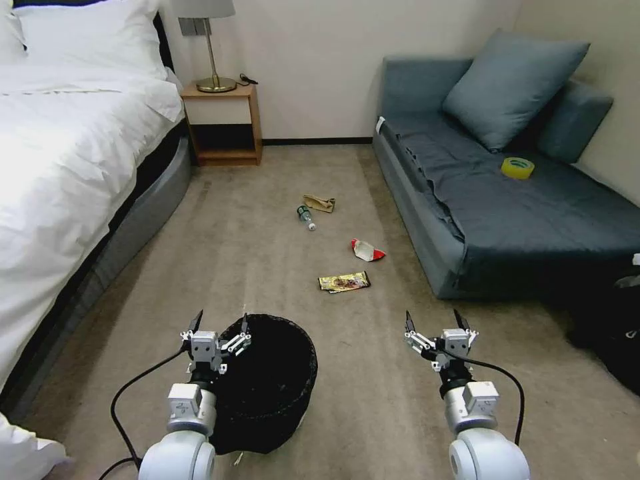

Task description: Pick up the trash bin, then pick up the garbage on the floor and place it into the trash bin.

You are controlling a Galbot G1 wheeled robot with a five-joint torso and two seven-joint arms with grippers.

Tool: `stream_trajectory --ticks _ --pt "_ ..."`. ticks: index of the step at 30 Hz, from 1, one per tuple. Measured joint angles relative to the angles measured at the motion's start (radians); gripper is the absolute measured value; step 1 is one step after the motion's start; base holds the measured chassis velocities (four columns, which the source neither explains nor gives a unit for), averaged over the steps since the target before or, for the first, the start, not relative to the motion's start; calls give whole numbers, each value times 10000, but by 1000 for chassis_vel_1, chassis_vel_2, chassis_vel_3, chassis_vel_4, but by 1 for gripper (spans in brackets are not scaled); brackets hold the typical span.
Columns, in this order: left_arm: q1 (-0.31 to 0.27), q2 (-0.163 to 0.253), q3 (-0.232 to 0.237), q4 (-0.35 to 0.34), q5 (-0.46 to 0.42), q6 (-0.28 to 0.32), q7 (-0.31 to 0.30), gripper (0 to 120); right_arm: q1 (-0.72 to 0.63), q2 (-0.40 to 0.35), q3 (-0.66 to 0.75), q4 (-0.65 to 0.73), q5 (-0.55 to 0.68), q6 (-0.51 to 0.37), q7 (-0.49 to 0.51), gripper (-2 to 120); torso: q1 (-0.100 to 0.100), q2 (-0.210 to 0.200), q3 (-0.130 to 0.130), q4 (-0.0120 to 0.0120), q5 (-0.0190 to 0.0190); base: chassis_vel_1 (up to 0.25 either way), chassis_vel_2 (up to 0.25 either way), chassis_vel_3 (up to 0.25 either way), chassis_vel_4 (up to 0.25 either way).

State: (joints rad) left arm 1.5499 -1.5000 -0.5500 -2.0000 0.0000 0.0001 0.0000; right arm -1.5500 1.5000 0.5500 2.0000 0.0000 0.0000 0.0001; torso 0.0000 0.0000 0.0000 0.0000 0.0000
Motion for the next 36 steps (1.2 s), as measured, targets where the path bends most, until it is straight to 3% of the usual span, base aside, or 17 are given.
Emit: stream_trajectory --ticks 36 --pt "0 0 0 0 0 0 0 100 1 0 0 0 0 0 0 100 0 0 0 0 0 0 0 0 0"
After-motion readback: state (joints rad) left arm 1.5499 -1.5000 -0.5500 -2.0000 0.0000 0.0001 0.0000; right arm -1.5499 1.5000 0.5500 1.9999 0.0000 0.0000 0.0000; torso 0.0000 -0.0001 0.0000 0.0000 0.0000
